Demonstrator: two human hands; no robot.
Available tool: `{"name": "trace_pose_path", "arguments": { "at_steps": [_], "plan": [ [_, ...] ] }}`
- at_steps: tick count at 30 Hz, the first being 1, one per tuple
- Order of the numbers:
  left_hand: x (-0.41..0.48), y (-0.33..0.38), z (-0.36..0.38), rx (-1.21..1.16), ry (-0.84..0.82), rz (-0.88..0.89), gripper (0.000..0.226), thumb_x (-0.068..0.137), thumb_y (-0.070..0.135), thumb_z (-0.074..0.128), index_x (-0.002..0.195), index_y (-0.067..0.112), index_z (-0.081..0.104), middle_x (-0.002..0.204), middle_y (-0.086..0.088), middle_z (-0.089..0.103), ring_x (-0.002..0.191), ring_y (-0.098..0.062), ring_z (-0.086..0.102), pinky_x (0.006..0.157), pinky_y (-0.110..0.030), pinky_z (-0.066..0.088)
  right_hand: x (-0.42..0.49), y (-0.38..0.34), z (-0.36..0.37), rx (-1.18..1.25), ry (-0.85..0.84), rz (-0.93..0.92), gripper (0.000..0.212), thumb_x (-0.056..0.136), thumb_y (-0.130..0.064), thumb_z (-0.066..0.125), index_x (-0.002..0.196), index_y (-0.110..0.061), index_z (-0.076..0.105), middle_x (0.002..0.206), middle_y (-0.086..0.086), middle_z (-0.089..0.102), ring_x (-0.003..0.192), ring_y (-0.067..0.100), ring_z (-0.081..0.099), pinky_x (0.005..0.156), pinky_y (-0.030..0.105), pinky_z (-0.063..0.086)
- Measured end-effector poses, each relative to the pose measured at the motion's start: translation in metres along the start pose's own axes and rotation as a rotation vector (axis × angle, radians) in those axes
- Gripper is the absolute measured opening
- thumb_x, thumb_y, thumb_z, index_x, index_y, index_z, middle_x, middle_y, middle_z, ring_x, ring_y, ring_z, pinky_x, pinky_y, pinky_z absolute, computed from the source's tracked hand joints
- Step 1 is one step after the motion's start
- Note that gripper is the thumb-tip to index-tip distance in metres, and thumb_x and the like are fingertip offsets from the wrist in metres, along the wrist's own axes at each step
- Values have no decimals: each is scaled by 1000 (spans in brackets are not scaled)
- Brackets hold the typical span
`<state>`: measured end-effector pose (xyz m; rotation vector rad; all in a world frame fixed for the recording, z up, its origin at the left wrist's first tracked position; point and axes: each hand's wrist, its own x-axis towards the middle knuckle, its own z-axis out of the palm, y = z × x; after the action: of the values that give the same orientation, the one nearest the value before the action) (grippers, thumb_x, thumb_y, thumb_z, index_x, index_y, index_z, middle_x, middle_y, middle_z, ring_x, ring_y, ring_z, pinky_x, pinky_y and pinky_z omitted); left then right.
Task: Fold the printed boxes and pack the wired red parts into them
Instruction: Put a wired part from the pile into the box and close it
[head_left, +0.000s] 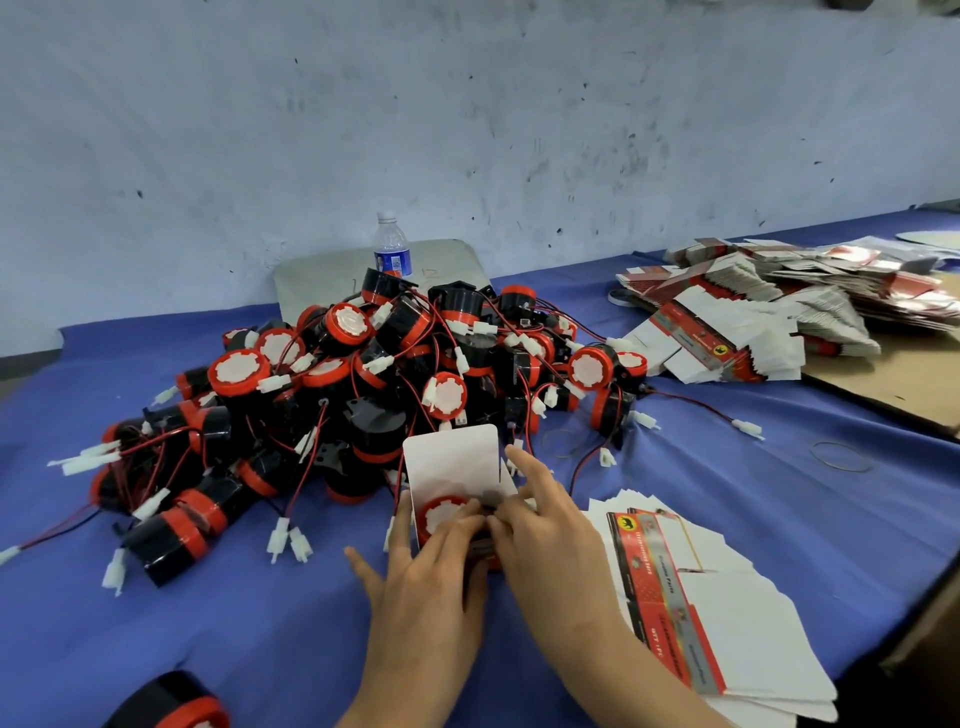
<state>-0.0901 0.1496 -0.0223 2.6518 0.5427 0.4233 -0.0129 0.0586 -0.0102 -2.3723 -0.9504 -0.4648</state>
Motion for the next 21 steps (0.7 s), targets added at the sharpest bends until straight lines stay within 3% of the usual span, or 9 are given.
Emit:
{"name": "trace_pose_path", "arguments": {
  "at_steps": [2,3,5,7,11,16,21],
  "plan": [
    [0,-1,-2,36,-8,-10,44,99,38,45,138,49,29,134,47,5,147,-12,-14,111,-65,-3,-5,5,5,-27,-87,-35,30,100,-17,39,124,-14,56,151,2,35,134,14,37,98,27,43],
    [1,-2,-1,64,-23,-13,48,98,40,45,140,50,24,138,46,4,146,-13,-14,111,-65,-4,-9,5,3,-18,-142,-37,34,102,-25,32,129,-17,52,157,-3,21,137,12,30,101,26,39],
    [3,-2,3,95,-59,-9,56,97,41,45,143,51,14,132,49,-11,146,-14,-14,112,-63,-6,-11,2,-7,-7,-168,-9,39,99,-39,34,129,-22,53,159,-17,-8,138,9,25,95,24,43],
    [4,-3,4,37,-51,-7,55,97,39,46,143,51,18,124,50,-16,147,-14,-10,113,-59,-8,-12,1,-14,-27,-208,-13,38,95,-42,39,128,-27,52,156,-21,-20,139,8,22,89,23,44],
    [4,-4,6,4,3,14,46,98,38,46,140,49,31,126,48,-10,147,-17,0,116,-50,-8,-4,2,-22,-47,-300,-28,31,91,-28,43,119,-25,56,156,-17,-24,141,12,18,91,25,43],
    [5,-1,7,-37,43,-4,44,97,35,51,139,44,39,137,41,9,147,-19,7,116,-52,-8,4,8,-23,-39,-342,-52,35,94,-25,42,126,-26,54,157,-16,-19,143,14,14,98,31,40],
    [5,0,5,128,-22,-23,41,99,45,39,139,51,29,149,38,4,147,-15,1,115,-56,-5,4,11,-17,70,-280,-45,32,95,-11,42,120,-18,61,159,-15,-5,133,13,38,90,24,43]
  ]
}}
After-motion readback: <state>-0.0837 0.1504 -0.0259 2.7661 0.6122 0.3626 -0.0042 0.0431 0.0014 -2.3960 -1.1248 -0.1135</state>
